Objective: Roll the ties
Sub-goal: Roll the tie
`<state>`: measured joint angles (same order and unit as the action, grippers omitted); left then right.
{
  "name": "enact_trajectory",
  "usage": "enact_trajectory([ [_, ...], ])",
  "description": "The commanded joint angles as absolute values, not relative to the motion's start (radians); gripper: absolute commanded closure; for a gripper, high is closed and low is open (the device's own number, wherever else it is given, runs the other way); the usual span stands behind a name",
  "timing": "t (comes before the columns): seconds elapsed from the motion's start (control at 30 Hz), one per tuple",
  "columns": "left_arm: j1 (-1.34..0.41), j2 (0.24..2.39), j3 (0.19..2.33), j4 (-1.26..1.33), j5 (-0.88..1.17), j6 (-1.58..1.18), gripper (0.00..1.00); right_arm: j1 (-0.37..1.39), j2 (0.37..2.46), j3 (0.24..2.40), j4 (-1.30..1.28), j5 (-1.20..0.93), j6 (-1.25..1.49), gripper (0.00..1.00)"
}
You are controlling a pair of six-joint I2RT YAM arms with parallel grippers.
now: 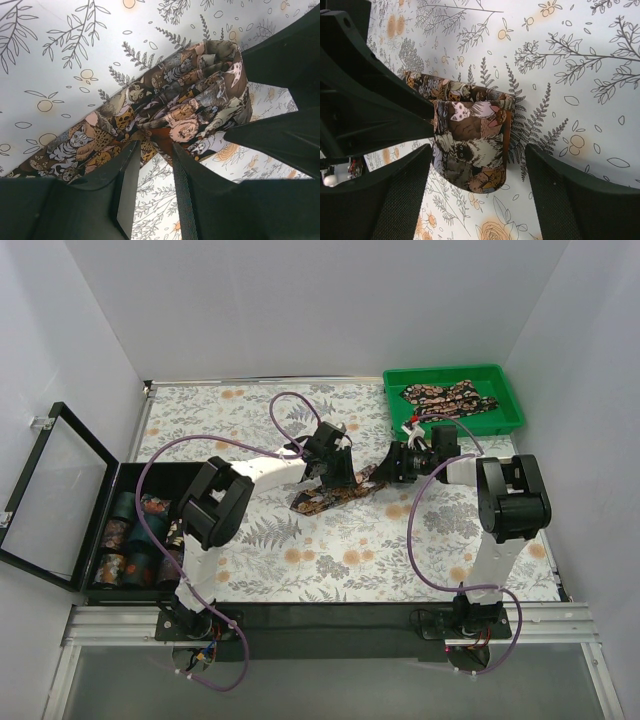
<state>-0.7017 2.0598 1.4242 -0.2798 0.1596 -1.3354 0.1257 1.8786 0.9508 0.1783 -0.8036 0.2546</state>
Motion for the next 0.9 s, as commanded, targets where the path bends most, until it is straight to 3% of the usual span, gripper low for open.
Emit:
enact_trajectory([
  [0.0, -0.692, 2.069, 1.459, -0.281, 0.112, -1.315, 0.70, 0.129, 1.914, 0.927, 0.216, -0.854, 0.279, 0.32],
  [0.57, -0.692, 2.094, 1.468, -0.282, 0.114, -1.321, 0.72, 0.169, 2.006, 0.900, 0.400, -0.890, 0.408, 0.41],
  [0.67, -0.692, 2.086, 1.463, -0.281, 0.121, -1.319, 0.72, 0.173, 2.011, 0.899, 0.423, -0.877, 0.422, 0.55],
  [0.7, -0.692, 2.082, 1.457, -0.279, 0.123, -1.316, 0.72, 0.175, 2.010, 0.903, 0.425, -0.871, 0.420, 0.65],
  [0.8, -0.692, 2.053, 1.416, -0.278, 0.132, -1.313, 0.71, 0.175, 2.003, 0.914, 0.420, -0.858, 0.413, 0.78],
  [0.87, -0.690, 2.007, 1.370, -0.279, 0.127, -1.309, 0.69, 0.175, 2.003, 0.922, 0.420, -0.854, 0.405, 0.81],
])
